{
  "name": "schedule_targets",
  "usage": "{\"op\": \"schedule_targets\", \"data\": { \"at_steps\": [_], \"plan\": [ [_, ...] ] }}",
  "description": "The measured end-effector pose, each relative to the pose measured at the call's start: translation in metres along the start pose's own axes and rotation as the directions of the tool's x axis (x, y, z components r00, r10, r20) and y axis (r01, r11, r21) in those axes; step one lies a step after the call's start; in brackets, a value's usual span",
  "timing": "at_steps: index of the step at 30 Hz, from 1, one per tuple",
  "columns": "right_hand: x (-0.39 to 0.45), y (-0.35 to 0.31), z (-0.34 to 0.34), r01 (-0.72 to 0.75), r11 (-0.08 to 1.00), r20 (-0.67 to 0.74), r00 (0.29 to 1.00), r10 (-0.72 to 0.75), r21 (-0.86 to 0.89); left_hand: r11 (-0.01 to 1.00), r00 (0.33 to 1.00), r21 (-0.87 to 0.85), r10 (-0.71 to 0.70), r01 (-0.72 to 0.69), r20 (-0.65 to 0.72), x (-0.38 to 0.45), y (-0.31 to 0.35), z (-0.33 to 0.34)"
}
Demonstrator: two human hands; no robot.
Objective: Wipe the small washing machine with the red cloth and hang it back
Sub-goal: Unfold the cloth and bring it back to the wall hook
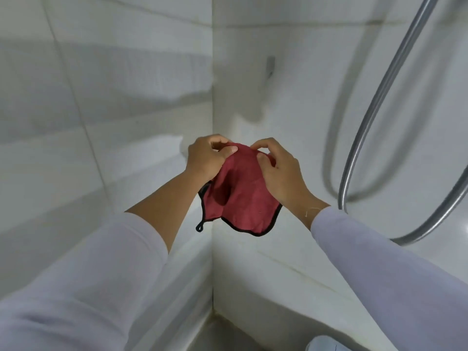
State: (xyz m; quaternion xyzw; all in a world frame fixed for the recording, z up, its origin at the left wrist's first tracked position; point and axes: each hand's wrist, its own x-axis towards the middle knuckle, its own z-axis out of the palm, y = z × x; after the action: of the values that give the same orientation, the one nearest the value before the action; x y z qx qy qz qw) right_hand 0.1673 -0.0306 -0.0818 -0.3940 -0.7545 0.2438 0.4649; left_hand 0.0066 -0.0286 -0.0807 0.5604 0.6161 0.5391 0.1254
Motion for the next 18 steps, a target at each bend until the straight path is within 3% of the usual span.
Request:
{"op": "schedule_targets", "data": {
  "at_steps": [8, 18],
  "plan": [
    [0.089, -0.082, -0.058, -0.042, 0.989, -0.217, 0.976, 0.009, -0.145, 0.998, 1.0, -0.063, 0.02, -0.02, 0.0, 0.089, 0.107, -0.033],
    [0.132, -0.079, -0.053, -0.256, 0.857, -0.311, 0.943, 0.12, -0.447, 0.993, 0.997, -0.103, -0.047, 0.053, 0.053, 0.14, 0.11, -0.005]
  ]
}}
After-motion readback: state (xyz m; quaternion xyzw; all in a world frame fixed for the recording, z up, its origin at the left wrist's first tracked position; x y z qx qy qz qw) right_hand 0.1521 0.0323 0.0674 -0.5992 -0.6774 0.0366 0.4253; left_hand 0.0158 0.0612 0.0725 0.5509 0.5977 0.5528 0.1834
